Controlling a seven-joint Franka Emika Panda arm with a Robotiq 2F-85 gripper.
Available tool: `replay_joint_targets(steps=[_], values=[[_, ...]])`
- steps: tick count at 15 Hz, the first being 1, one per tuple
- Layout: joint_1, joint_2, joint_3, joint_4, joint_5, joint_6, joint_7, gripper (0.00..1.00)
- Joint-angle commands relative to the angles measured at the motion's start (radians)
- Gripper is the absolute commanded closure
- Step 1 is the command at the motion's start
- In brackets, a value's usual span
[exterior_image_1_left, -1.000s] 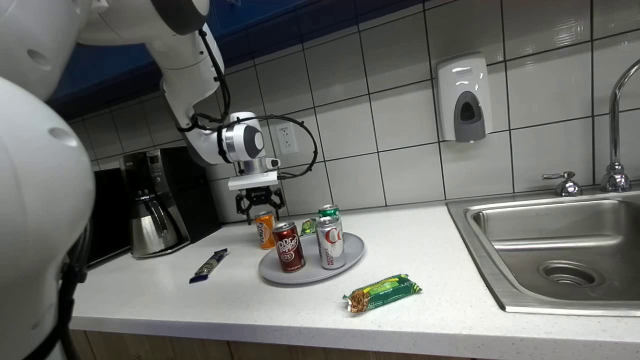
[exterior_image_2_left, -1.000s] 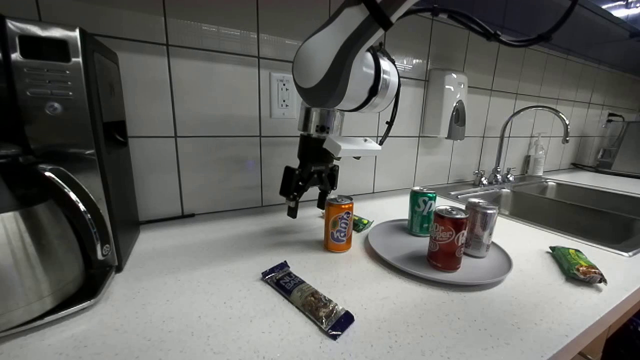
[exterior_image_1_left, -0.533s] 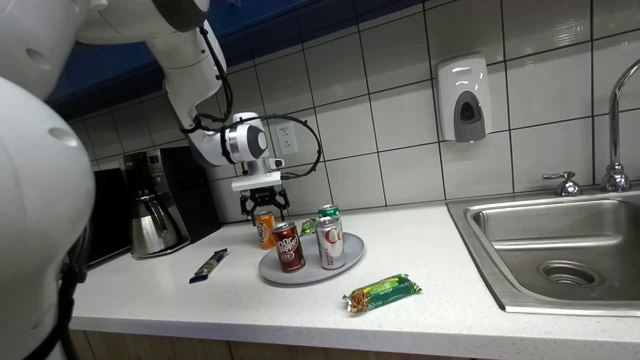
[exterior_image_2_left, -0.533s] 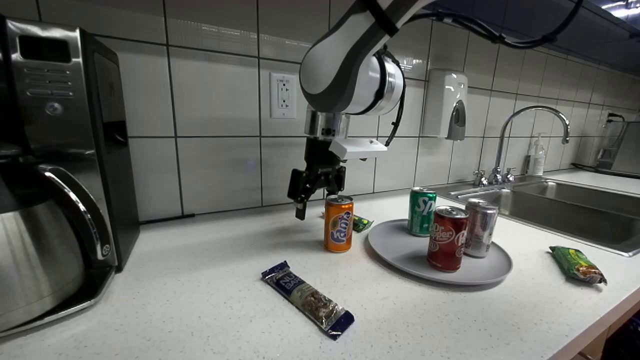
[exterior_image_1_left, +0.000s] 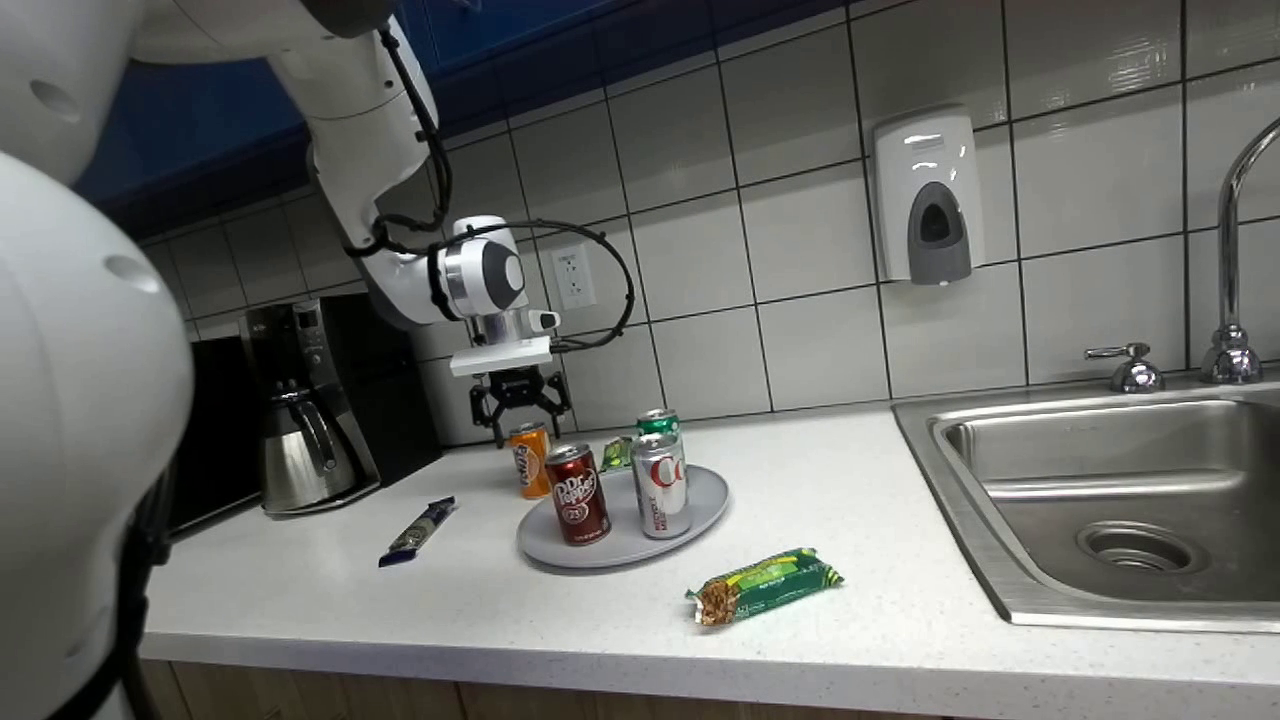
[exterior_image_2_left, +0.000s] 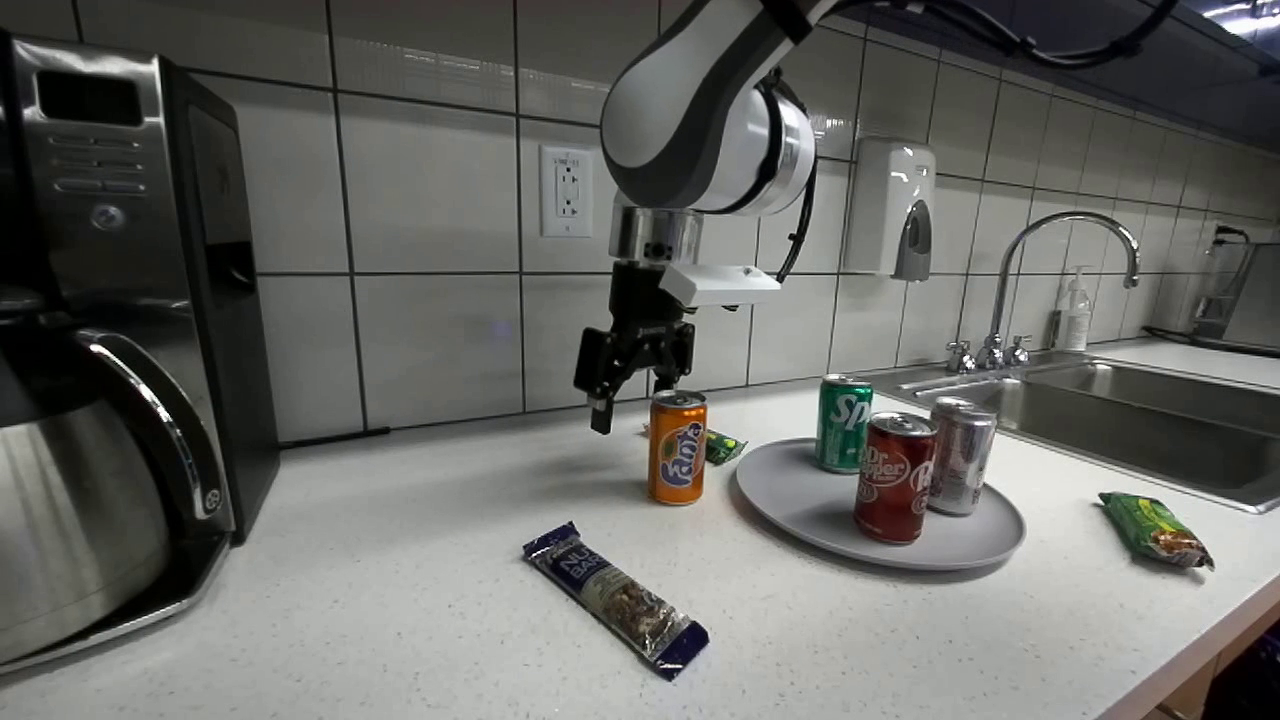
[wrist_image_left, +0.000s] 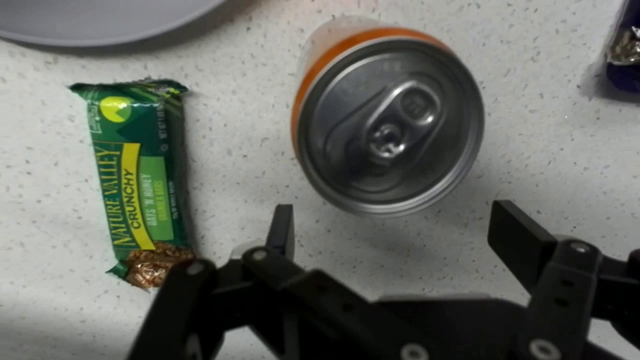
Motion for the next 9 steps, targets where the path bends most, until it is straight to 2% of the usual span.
replay_joint_targets(steps=[1,9], values=[[0.021,-0.070,-0.015,-0.075,-0.030,0.004,0.068,0.00],[0.039,-0.139,-0.032,-0.166,-0.070,0.002,0.173,0.00]])
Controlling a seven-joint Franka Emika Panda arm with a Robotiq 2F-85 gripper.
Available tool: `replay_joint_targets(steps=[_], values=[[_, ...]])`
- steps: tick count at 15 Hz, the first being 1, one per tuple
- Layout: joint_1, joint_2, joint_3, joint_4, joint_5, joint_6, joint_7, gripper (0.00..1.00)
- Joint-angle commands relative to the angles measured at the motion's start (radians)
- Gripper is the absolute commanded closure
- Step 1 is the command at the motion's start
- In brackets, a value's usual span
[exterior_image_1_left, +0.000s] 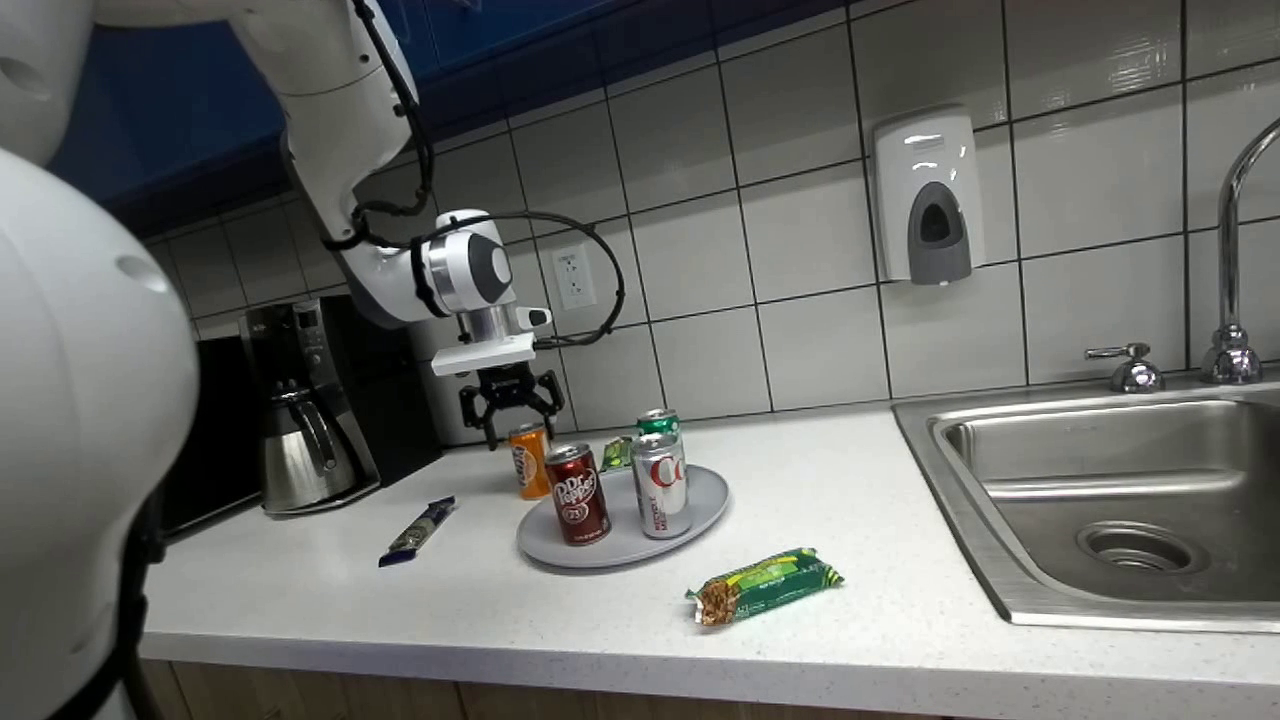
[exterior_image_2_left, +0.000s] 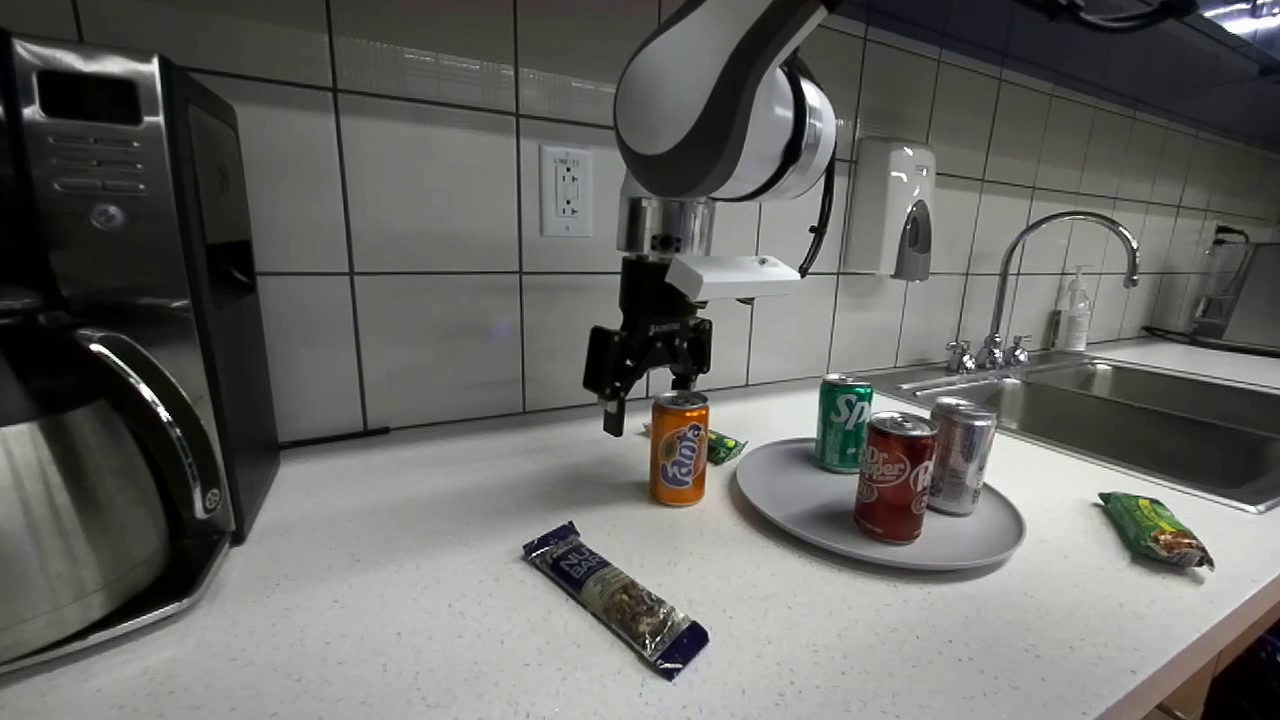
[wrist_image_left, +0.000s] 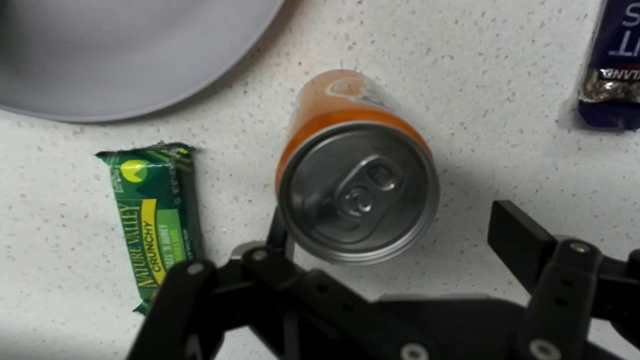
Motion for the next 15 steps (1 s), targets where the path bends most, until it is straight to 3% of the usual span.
replay_joint_targets(steps=[1,9,15], values=[[0.017,-0.072,-0.022,-0.081,-0.037,0.002,0.070,0.00],[0.008,-0.132,-0.033,-0.160,-0.042,-0.001,0.111,0.00],[0.001,-0.124,-0.035,-0.146,-0.040,0.001,0.104,0.00]])
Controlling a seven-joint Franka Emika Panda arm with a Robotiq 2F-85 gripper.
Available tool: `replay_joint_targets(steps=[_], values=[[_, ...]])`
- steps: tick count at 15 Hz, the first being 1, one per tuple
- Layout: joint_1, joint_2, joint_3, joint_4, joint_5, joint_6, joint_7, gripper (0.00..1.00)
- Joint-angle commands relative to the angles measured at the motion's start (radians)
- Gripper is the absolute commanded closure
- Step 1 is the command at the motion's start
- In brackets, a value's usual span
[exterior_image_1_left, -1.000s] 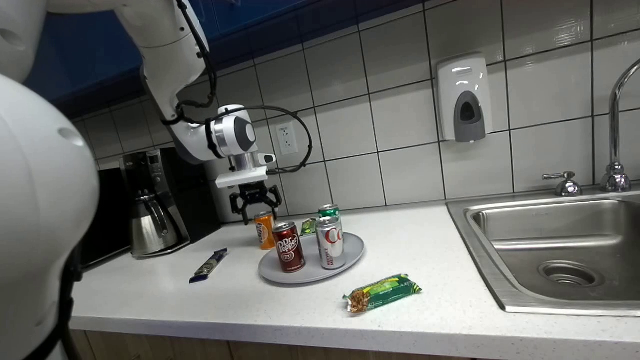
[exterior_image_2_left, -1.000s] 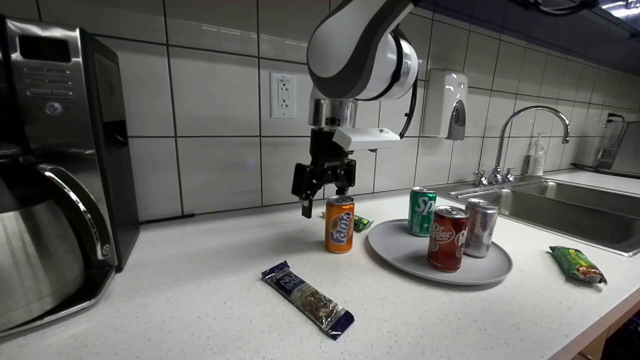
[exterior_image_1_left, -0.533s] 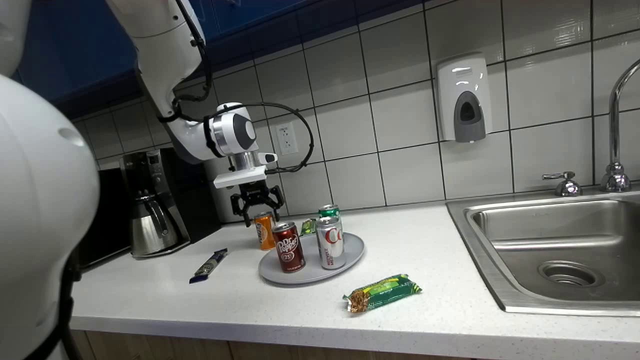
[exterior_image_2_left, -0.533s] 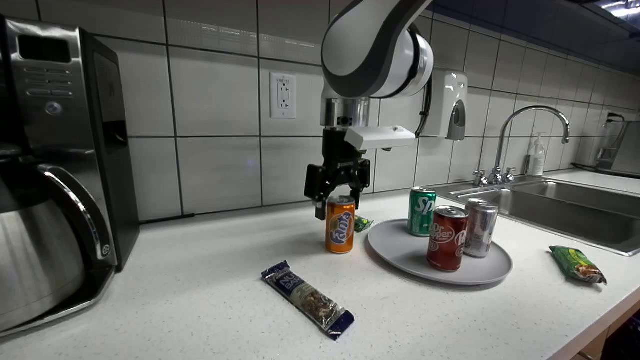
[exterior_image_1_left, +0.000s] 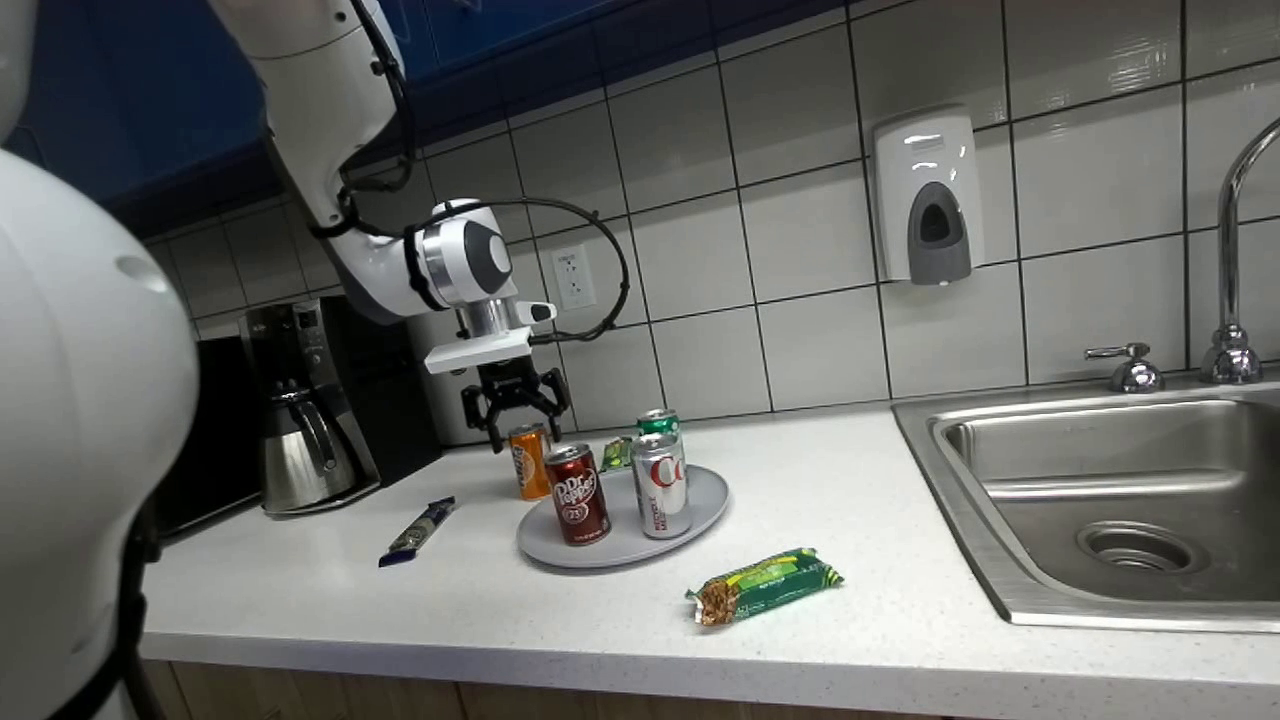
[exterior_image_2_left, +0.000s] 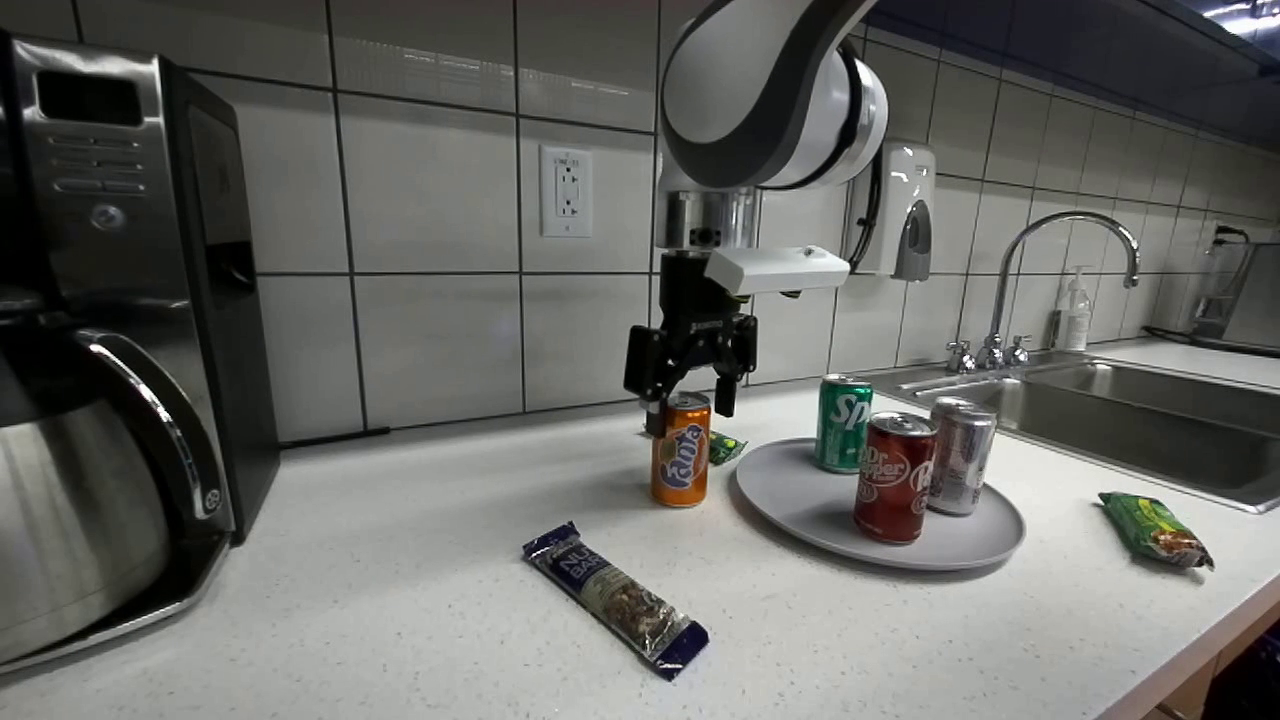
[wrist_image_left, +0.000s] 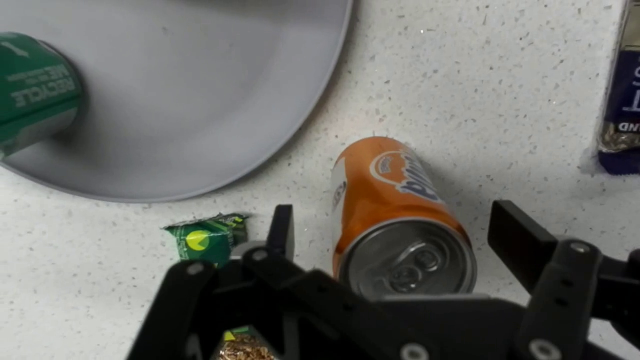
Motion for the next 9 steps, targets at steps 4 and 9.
replay_joint_targets(steps=[4,9], values=[[-0.004,-0.014,-0.006,-0.004,-0.021,-0.001,0.014,0.00],[-0.006,-0.004,-0.005,0.010,-0.018,-0.003,0.005,0.00]])
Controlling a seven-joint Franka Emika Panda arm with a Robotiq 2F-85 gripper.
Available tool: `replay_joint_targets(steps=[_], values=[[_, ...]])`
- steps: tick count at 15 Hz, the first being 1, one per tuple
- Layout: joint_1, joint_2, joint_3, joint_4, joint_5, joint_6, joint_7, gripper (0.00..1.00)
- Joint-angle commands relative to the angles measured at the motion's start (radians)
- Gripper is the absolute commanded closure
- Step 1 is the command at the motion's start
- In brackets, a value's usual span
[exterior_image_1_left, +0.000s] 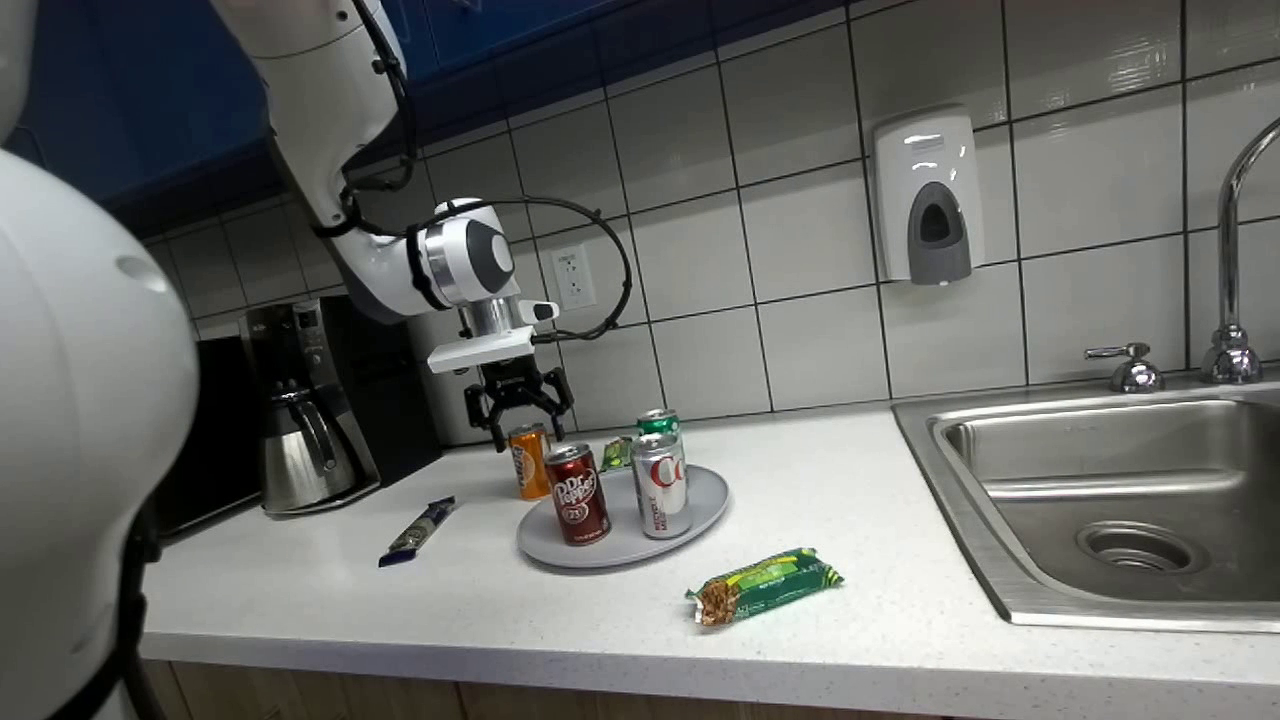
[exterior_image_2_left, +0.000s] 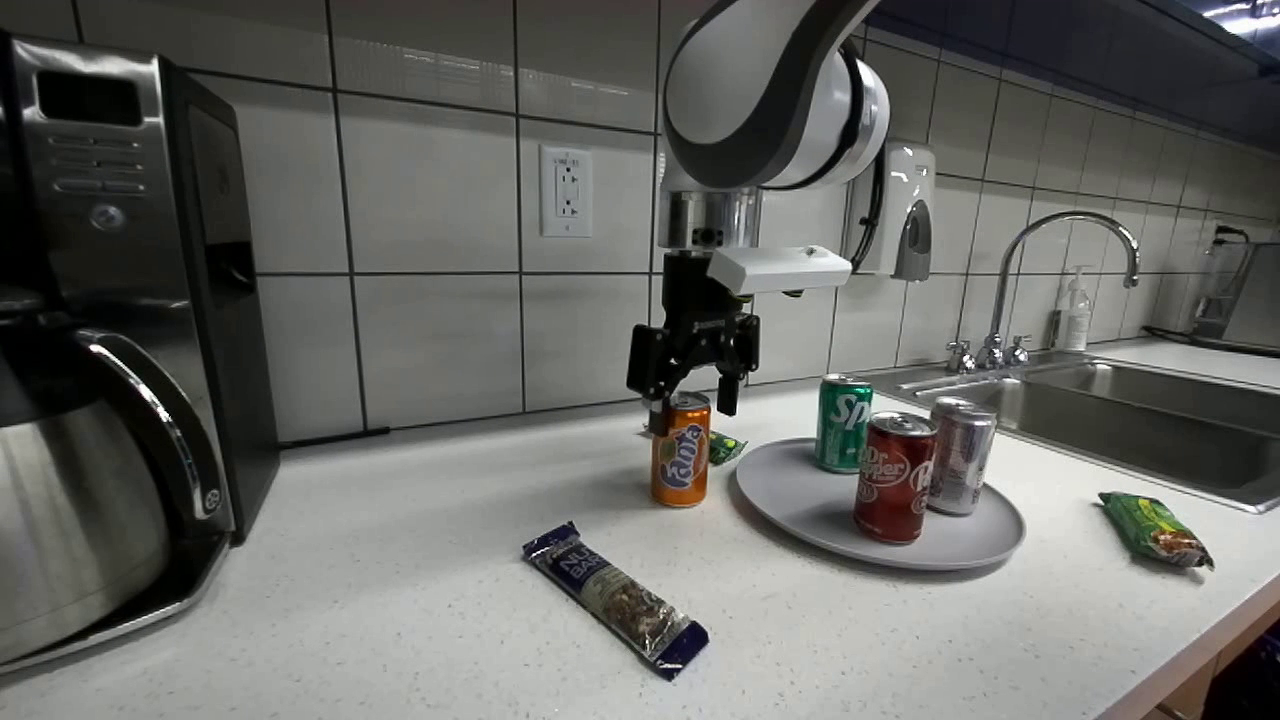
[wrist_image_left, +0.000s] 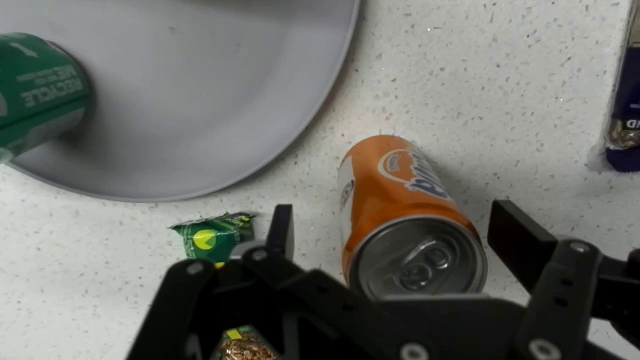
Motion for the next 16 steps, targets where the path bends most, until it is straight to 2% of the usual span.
replay_joint_targets(steps=[1,2,6,16], values=[[-0.006,-0.003,0.001,0.010,-0.017,-0.003,0.005,0.09],[-0.007,-0.002,0.002,0.012,-0.016,-0.002,0.004,0.28],[-0.008,0.000,0.004,0.014,-0.012,0.003,0.001,0.60],[0.008,-0.019,-0.002,0.027,-0.038,0.024,0.027,0.62]])
